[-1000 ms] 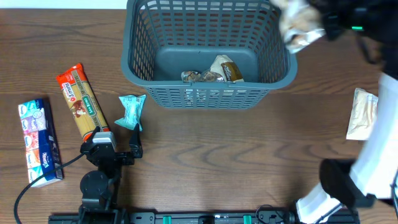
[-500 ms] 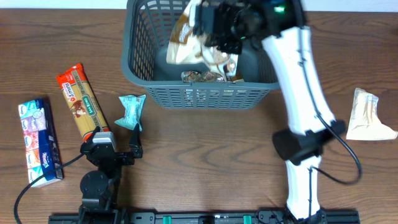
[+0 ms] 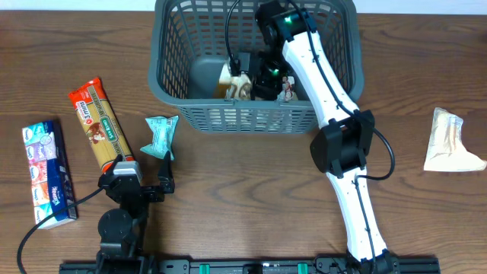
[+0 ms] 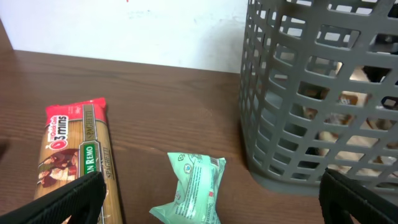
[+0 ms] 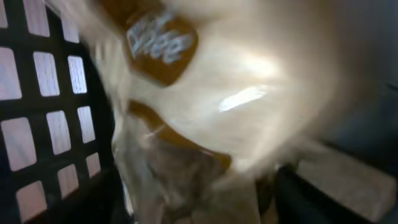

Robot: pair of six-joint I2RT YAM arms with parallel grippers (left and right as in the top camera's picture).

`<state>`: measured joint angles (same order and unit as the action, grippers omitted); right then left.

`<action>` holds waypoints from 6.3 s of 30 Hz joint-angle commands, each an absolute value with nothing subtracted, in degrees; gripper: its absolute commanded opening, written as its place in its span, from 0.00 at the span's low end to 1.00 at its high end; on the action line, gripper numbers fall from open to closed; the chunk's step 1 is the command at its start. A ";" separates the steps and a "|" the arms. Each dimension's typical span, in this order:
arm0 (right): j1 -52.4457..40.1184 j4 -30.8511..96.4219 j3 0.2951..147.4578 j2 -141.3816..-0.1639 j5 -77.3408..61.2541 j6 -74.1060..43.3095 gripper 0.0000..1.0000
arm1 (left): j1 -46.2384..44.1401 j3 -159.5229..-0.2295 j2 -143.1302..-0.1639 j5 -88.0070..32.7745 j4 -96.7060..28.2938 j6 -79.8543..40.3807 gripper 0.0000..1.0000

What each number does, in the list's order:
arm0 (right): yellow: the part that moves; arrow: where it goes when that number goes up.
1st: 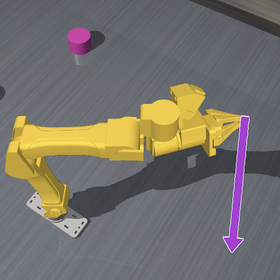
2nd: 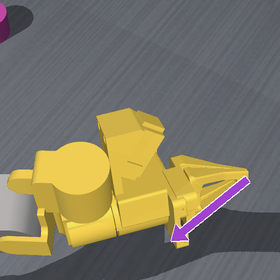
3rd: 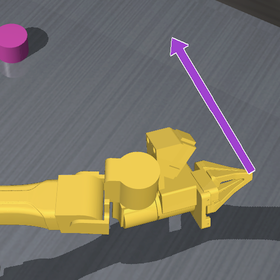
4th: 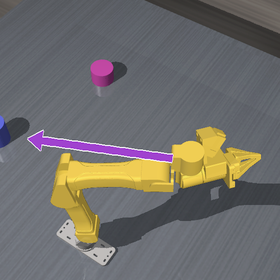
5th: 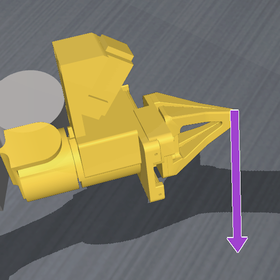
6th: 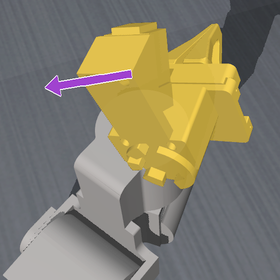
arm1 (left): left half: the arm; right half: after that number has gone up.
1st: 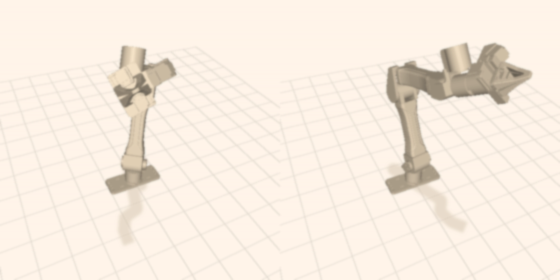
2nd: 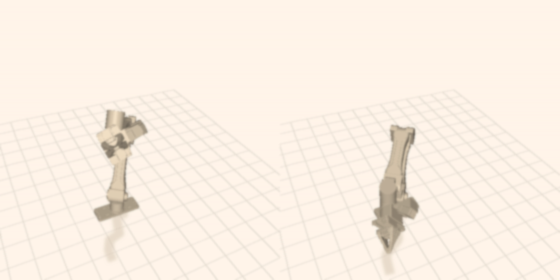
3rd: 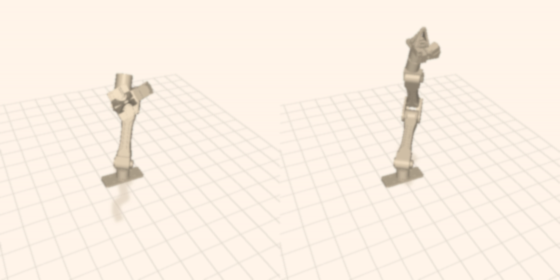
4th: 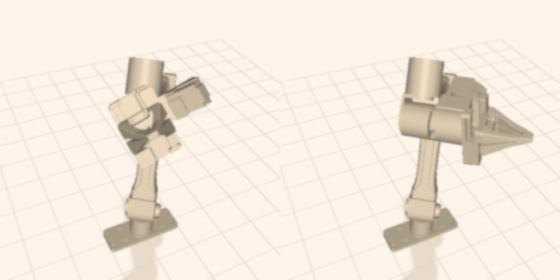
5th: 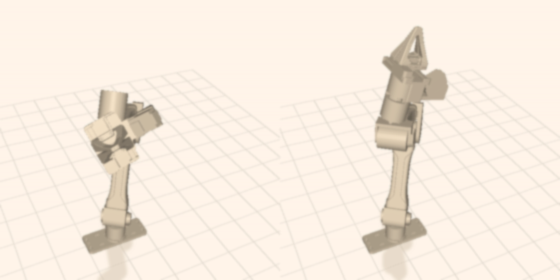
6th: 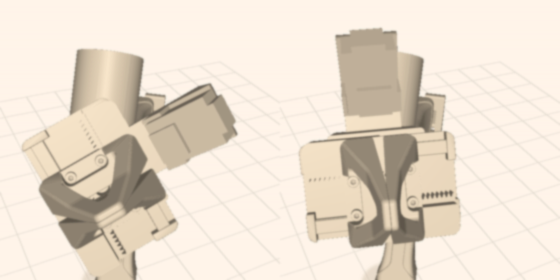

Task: Pack container
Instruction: 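Lower the brown pouch into the basket and release it, then move the right gripper to the cream pouch and grasp it, then carry the cream pouch into the basket and open the right gripper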

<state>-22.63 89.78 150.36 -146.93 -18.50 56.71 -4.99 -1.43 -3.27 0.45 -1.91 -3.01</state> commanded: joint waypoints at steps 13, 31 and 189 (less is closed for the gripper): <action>-9.50 80.16 151.65 -115.48 -6.28 45.78 0.75 | -5.17 -0.27 -3.27 2.17 -3.90 -3.36 0.99; 34.00 95.13 151.17 -109.54 -4.38 12.23 0.95 | -5.17 -0.27 -3.27 2.17 -3.90 -3.36 0.99; -20.64 72.38 111.66 -116.62 -26.79 55.66 0.33 | -5.17 -0.27 -3.29 2.20 -4.03 -6.09 0.98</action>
<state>-20.60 72.47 110.24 -117.75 -24.25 56.10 -4.99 -1.43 -3.27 0.45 -1.93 -5.80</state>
